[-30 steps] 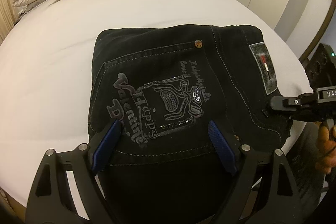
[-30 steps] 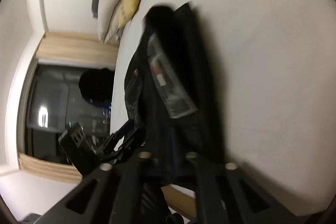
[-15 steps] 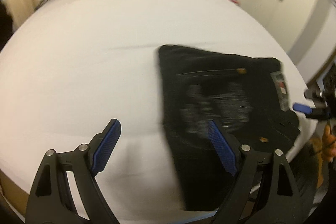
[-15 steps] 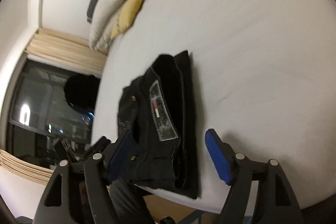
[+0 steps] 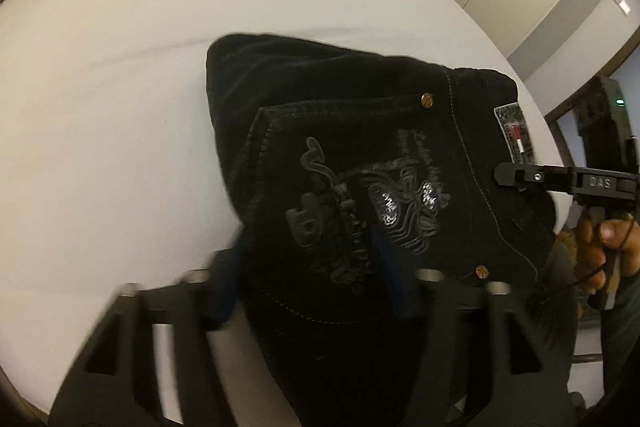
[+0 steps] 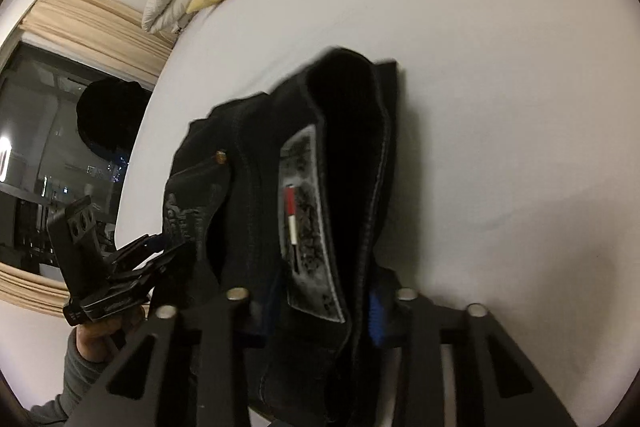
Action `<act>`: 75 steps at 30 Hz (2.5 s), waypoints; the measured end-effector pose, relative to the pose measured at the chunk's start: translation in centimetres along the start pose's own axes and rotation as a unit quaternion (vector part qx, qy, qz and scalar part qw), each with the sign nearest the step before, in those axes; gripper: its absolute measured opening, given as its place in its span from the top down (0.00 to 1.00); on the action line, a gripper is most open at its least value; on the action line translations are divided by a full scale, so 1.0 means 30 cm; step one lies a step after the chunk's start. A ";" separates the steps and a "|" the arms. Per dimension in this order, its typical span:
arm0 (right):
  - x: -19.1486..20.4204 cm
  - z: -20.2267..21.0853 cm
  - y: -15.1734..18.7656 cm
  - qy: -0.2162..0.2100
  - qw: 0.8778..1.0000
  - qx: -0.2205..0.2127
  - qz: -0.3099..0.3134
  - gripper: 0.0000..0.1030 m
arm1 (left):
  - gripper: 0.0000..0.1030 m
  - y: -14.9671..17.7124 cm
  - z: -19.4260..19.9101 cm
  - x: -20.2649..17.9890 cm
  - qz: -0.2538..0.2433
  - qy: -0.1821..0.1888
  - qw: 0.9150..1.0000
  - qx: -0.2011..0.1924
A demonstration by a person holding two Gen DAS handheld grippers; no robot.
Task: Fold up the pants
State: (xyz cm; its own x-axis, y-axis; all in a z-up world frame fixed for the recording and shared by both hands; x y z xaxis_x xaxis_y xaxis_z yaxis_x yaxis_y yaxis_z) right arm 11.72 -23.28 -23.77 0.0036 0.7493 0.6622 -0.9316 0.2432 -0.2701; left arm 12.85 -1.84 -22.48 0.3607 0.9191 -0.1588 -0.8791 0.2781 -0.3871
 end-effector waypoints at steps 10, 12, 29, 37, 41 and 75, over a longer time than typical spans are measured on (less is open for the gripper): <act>0.258 0.179 -0.139 0.017 0.989 -0.093 0.112 0.79 | 0.86 -0.172 0.241 -0.073 -0.034 -0.023 0.995 -0.088; 0.246 0.199 -0.188 0.021 0.988 -0.107 0.106 0.79 | 0.85 -0.221 0.253 -0.056 -0.032 -0.030 0.994 -0.103; -0.019 0.340 -0.080 0.149 0.963 -0.225 0.017 0.26 | 0.00 -0.117 0.379 0.109 0.050 -0.167 0.962 -0.212; 0.379 0.697 0.040 0.187 0.873 -0.418 0.169 0.00 | 0.00 0.055 0.876 -0.099 0.065 -0.278 0.895 -0.342; 0.473 0.763 0.088 0.201 0.870 -0.415 0.173 0.00 | 0.00 0.108 0.904 -0.144 0.059 -0.265 0.910 -0.314; 0.484 0.527 0.235 0.275 0.913 -0.258 0.154 0.00 | 0.00 0.134 0.587 -0.152 0.082 -0.191 0.961 -0.181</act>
State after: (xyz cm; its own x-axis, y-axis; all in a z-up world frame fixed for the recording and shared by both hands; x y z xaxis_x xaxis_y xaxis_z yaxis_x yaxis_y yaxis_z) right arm -0.54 -20.43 -4.99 0.0845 0.9926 0.0872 -0.6247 0.1210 -0.7714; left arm 2.18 0.02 -7.32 0.0237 0.9970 0.0739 -0.7237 0.0681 -0.6868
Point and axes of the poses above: each gripper's, at about its wrist camera, not at the fingertips, and z roughly against the way its jaws point, x to its left, y to its underside, the point moved 5 cm from there along -z, roughly the way its jaws point, and after that the axes turned 5 degrees about -y, right-handed, at the moved point
